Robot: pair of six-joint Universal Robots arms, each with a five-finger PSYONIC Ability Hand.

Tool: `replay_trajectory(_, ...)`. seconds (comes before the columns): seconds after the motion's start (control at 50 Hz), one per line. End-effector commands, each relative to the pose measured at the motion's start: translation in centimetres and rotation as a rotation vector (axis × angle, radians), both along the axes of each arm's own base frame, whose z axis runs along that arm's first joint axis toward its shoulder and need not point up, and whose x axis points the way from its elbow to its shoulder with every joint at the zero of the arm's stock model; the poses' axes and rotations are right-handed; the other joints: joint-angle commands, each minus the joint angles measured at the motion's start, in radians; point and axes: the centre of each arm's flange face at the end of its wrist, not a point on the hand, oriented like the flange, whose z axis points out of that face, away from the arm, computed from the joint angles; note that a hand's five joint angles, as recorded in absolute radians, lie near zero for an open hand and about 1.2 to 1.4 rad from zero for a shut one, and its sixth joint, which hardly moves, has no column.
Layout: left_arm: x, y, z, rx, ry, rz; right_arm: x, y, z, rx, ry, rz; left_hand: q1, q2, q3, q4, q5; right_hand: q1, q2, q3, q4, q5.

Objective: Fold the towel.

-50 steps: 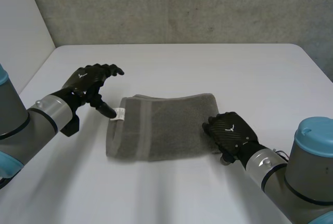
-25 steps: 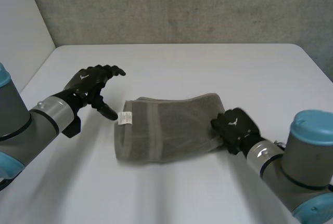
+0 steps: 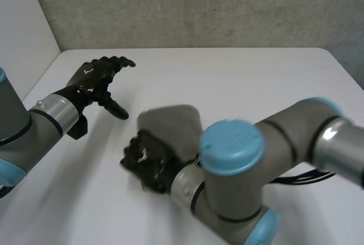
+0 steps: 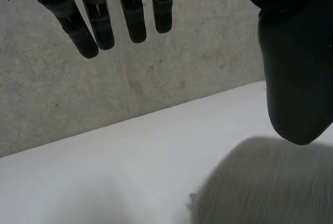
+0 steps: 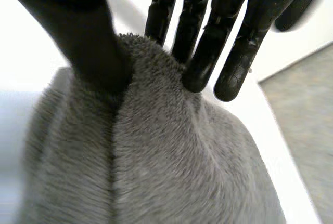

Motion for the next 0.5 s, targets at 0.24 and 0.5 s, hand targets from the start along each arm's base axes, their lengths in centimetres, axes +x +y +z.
replay_trajectory(0.24, -4.1, 2.2, -0.5, 0.076, 0.135, -0.112, -7.6, -6.4, 8.4, 0.333, -0.343, -0.359, -0.063, -0.061, -0.051, -0.064, -0.207, -0.678, -0.67, -0.69, -0.706, -0.692)
replay_trajectory(0.5, -5.6, 4.8, -8.2, 0.24, -0.086, -0.025, -6.8, -9.8, -0.6, 0.495, -0.196, -0.446, -0.028, -0.026, -0.016, -0.029, -0.172, -0.678, -0.67, -0.69, -0.706, -0.692)
